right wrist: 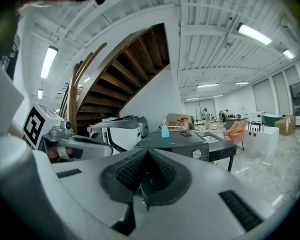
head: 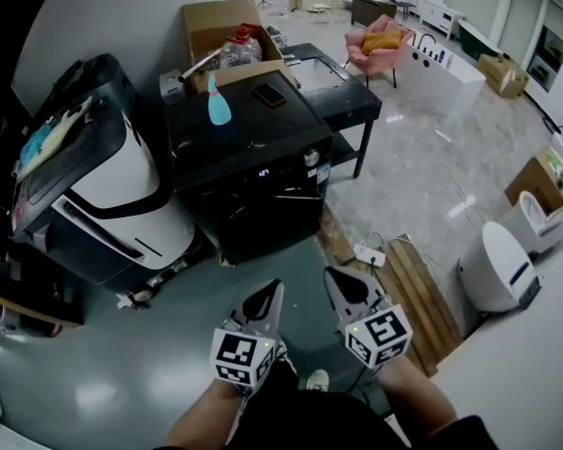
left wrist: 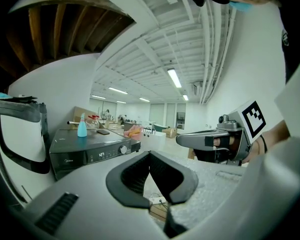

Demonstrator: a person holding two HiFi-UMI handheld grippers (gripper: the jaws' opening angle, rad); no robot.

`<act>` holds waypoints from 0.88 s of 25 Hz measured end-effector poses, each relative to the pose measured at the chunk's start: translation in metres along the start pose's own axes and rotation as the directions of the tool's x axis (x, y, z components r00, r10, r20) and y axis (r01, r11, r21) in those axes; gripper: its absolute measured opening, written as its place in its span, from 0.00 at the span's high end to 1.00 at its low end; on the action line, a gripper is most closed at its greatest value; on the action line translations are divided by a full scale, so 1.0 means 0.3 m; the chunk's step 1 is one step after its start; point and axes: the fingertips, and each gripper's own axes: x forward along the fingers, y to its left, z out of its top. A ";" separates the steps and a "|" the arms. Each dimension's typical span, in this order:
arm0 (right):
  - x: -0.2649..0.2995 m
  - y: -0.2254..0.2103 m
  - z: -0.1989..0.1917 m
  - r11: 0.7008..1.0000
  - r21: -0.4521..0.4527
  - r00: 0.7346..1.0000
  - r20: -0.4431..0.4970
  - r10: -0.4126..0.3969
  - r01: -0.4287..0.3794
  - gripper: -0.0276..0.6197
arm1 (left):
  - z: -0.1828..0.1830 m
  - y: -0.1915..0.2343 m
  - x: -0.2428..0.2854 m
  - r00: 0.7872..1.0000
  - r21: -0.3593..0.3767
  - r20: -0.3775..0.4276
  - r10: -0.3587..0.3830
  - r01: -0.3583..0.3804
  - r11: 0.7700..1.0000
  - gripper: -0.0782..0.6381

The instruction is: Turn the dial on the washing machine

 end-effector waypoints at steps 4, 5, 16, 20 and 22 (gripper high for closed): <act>-0.095 0.010 -0.025 1.000 0.011 1.000 0.000 0.009 -0.009 0.96 | -0.015 -0.089 -0.046 1.000 0.007 0.003 0.017 -0.017 1.000 0.88; -0.111 0.010 -0.030 1.000 0.016 1.000 0.001 0.010 -0.010 0.96 | -0.021 -0.105 -0.054 1.000 0.007 0.001 0.022 -0.022 1.000 0.88; -0.155 0.053 -0.090 0.998 0.057 0.999 -0.025 0.039 -0.038 0.96 | -0.067 -0.138 -0.148 0.998 -0.004 -0.013 0.068 -0.068 0.998 0.88; -0.116 0.103 -0.087 0.997 0.066 0.999 -0.029 0.042 -0.040 0.96 | -0.073 -0.090 -0.191 0.997 -0.008 -0.020 0.071 -0.071 0.997 0.88; -0.093 0.141 -0.090 0.997 0.067 0.999 -0.027 0.044 -0.042 0.96 | -0.076 -0.058 -0.218 0.997 -0.007 -0.021 0.069 -0.069 0.998 0.88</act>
